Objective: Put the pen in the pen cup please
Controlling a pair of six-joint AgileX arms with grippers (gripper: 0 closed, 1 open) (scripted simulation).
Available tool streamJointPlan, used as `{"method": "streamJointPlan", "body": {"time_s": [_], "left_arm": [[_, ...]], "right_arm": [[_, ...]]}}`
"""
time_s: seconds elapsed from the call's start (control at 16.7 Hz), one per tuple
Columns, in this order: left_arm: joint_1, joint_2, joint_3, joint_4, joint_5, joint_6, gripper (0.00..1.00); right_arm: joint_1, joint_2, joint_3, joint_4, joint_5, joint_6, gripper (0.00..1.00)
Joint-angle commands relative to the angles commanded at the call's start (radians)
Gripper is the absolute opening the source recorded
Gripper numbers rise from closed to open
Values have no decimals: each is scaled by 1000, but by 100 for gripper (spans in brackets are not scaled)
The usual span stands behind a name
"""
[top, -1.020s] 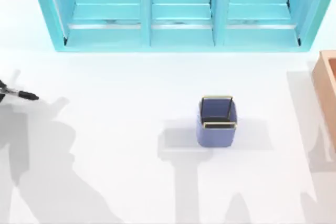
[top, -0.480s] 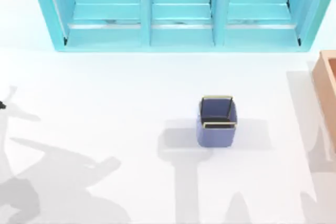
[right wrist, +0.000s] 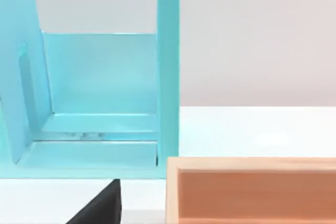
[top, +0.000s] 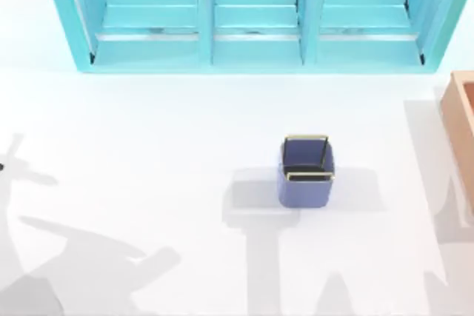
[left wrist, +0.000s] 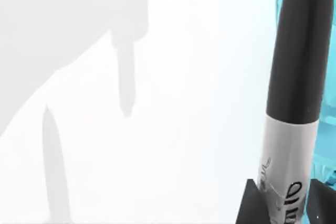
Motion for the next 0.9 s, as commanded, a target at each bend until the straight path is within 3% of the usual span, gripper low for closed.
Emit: {"method": "streamJointPlan", "body": {"time_s": [0.24,0.42,0.6,0.9], "left_arm": [[-38,45,11,12,-60,21,0],[-134,140,47,50,-213,73,0],[-280,261,118,127,-449,149,0],[-599,466,313,338,-931,293,0]], "right_arm": [[0,0,0,0,0,0,100],[0,0,0,0,0,0,100],[0,0,0,0,0,0,100],[0,0,0,0,0,0,100]]}}
